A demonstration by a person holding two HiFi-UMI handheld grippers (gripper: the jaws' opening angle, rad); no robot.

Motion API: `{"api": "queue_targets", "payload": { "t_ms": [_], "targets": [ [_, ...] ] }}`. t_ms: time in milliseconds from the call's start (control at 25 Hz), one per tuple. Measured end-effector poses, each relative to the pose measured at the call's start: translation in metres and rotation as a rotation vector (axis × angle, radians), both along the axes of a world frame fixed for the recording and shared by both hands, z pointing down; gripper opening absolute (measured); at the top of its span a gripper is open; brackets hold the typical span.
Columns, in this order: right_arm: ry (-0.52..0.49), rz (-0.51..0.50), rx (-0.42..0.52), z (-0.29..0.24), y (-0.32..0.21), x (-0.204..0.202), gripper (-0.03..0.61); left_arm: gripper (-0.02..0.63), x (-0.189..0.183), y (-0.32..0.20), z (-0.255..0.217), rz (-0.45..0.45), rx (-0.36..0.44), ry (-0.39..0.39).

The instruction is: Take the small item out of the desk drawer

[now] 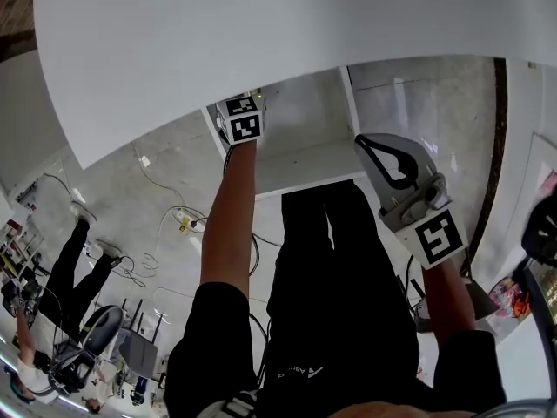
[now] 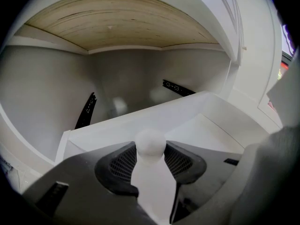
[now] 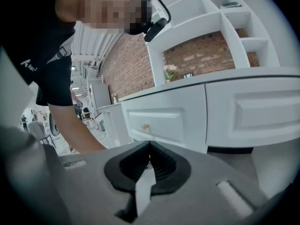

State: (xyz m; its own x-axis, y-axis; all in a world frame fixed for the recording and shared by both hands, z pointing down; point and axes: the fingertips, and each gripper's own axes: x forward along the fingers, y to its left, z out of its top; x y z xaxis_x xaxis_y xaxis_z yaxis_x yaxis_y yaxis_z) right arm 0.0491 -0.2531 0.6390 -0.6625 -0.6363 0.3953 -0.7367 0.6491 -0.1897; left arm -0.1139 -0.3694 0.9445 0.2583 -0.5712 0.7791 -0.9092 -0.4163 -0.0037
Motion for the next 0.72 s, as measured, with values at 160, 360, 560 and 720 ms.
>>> {"api": "queue_targets", "payload": {
  "t_ms": [160, 360, 560, 720],
  "targets": [
    [-0.001, 0.003, 0.007, -0.003, 0.0, 0.004, 0.002, 0.175, 0.006, 0.003, -0.009, 0.013, 0.003, 0.007],
    [-0.005, 0.006, 0.011, -0.013, 0.003, 0.005, 0.002, 0.172, 0.011, 0.011, -0.036, 0.043, 0.012, 0.025],
    [-0.004, 0.0, 0.029, -0.035, 0.009, 0.001, 0.002, 0.172, 0.018, 0.028, -0.09, 0.07, 0.027, 0.103],
    [-0.017, -0.005, 0.051, -0.064, 0.012, -0.011, 0.002, 0.172, 0.013, 0.047, -0.145, 0.086, 0.059, 0.133]
  ]
}}
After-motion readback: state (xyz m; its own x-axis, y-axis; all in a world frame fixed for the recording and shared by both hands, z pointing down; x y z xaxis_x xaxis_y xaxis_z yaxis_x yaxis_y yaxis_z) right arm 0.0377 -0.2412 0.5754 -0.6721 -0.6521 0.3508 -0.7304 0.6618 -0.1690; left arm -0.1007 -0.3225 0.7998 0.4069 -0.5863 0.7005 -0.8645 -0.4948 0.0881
